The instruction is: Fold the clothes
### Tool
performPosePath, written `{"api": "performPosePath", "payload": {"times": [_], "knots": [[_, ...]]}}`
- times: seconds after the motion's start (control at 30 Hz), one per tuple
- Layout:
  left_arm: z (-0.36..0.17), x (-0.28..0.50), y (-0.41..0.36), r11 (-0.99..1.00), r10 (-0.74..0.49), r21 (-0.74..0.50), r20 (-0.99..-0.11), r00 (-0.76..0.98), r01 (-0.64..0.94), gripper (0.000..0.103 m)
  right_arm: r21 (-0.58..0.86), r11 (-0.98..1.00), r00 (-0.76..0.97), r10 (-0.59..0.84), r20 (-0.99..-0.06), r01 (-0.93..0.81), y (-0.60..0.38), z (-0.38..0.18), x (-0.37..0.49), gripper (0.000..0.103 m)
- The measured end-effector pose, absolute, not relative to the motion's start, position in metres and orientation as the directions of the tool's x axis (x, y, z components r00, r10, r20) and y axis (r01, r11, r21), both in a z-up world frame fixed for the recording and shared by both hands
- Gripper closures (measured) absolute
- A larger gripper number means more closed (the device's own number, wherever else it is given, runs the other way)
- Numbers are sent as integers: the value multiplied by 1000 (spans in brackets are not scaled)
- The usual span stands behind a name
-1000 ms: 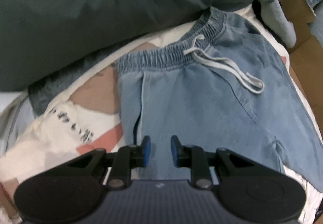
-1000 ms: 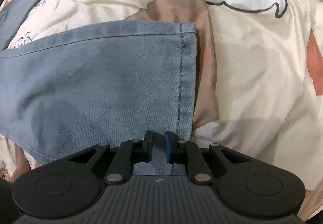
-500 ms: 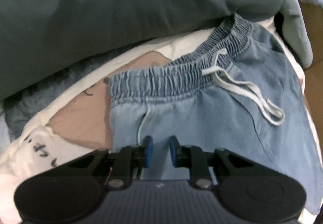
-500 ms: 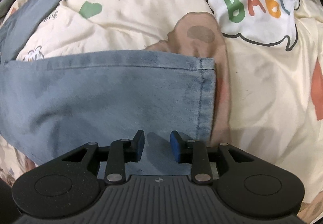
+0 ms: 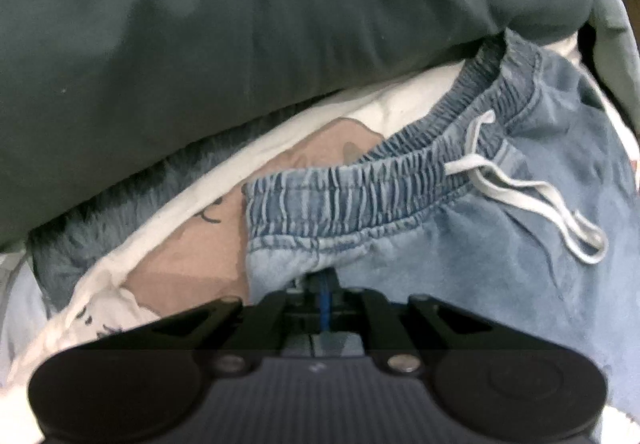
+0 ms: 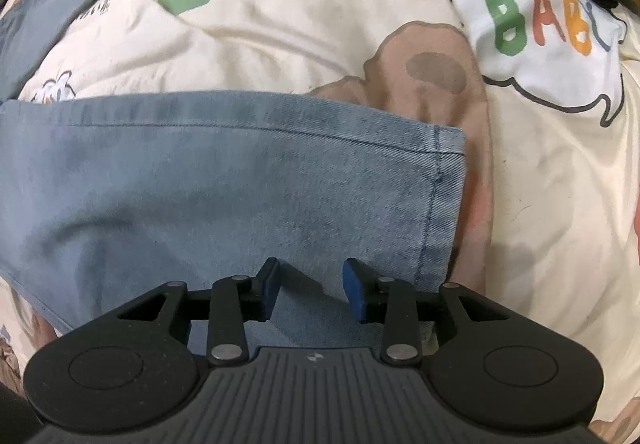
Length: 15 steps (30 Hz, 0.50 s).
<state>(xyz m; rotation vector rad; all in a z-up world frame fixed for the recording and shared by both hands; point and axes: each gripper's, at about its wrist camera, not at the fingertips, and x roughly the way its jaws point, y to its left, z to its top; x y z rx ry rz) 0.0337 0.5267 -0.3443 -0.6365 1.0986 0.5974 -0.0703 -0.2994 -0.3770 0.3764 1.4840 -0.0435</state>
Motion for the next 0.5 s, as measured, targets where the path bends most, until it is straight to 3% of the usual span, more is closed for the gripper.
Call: {"api": "performPosePath", "payload": {"times": [0.03,0.1,0.17,0.5], "knots": [[-339,31,524,681,118,-182,-929,351,-710,97,225,941,98,207,-974,251,-300,-376,-72,61],[-330,25,517,687,106,-205,-921,376,-697,72,243,940,102,224,-969,241,-301,-374,-75,61],[-321,14,508,696,108,-219,-910,401,-684,64,260,937,103,241,-965,236,-304,-373,-81,61],[-317,-55,483,611,79,-276,-912,404,-742,62,272,933,81,260,-962,236,-323,-374,-108,61]]}}
